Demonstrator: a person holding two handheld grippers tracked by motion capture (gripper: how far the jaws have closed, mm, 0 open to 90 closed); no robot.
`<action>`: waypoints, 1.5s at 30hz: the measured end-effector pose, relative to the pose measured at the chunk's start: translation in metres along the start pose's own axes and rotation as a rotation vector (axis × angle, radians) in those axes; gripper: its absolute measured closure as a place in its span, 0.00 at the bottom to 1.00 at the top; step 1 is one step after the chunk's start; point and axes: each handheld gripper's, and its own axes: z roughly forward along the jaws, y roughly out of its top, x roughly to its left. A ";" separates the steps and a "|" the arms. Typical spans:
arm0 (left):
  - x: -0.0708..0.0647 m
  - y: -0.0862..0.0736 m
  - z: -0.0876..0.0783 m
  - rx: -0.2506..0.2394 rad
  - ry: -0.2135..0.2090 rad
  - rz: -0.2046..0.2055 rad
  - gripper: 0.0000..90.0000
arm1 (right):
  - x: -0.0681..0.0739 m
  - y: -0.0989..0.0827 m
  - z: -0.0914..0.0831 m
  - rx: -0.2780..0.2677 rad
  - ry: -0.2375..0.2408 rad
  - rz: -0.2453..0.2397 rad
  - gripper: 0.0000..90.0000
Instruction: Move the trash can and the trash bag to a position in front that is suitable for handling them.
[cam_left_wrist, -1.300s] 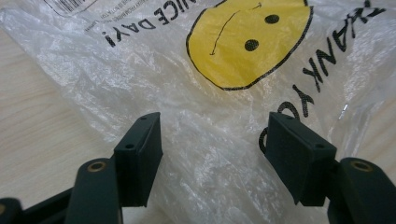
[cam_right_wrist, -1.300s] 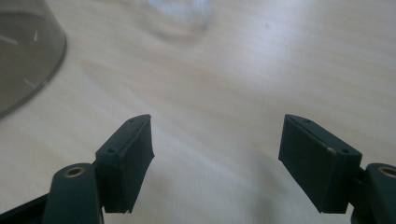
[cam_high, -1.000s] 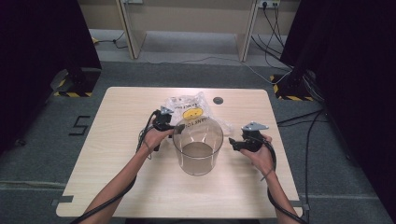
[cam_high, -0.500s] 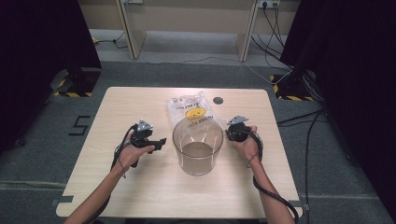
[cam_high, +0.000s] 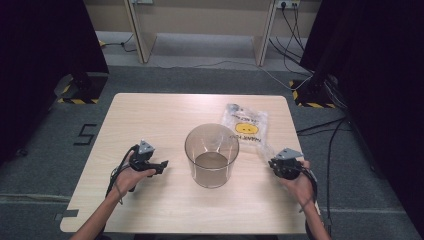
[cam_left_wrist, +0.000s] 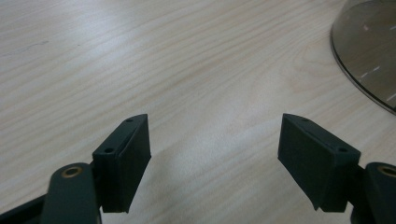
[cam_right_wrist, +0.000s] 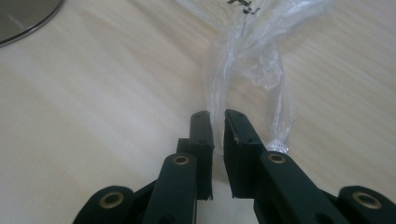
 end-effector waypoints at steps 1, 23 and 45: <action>0.000 -0.002 -0.002 0.000 0.000 0.002 0.27 | 0.002 -0.005 -0.007 -0.003 -0.001 0.008 0.90; 0.000 -0.031 -0.006 -0.007 0.006 -0.025 0.23 | -0.025 -0.014 -0.035 -0.075 0.006 0.284 0.52; 0.002 -0.032 -0.006 -0.015 -0.006 -0.016 0.21 | 0.024 0.015 -0.078 -0.090 0.186 0.173 0.42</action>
